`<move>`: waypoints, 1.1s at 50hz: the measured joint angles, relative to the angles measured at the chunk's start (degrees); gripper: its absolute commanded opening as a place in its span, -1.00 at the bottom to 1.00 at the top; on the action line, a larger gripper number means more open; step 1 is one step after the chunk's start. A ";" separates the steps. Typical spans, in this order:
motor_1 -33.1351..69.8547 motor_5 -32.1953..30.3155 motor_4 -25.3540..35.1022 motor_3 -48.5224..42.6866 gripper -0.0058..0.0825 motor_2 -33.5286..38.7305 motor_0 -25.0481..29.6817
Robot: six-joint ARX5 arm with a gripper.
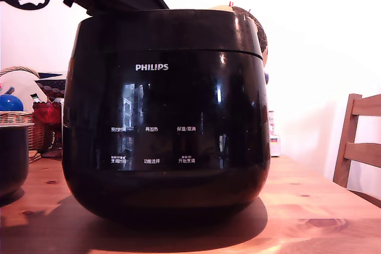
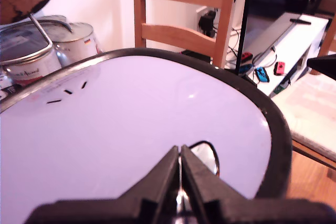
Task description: Open the rice cooker by pressing the large metal button on the top of its lid with medium force
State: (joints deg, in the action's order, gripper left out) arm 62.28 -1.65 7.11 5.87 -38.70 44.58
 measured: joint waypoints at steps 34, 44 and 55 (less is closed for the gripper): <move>-13.57 0.15 -8.09 1.42 -0.92 0.42 -1.51; -17.68 -0.07 -11.52 0.28 -0.92 0.42 -5.09; -21.77 -2.05 -14.80 -2.47 -0.92 0.42 -12.28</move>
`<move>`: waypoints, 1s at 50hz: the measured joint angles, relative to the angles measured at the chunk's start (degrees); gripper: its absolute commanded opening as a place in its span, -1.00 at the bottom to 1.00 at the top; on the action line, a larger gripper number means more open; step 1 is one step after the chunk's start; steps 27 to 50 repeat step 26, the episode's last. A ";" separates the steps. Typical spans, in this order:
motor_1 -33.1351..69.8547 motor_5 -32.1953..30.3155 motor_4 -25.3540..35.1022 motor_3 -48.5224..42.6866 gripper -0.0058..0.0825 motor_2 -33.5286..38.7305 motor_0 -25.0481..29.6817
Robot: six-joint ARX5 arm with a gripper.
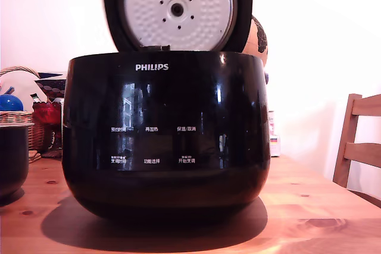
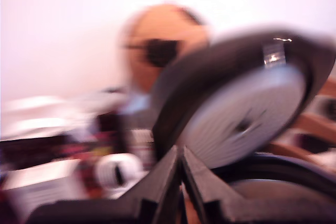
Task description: Open the rice cooker by pressing the large metal button on the top of its lid with medium force
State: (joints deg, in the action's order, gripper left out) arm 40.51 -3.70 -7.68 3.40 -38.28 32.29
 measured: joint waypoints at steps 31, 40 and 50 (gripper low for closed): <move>-6.78 -1.05 -1.81 -3.82 -0.92 0.02 -17.29; -6.78 -1.05 -1.81 -3.82 -0.92 0.02 -17.29; -6.78 -1.05 -1.81 -3.82 -0.92 0.02 -17.29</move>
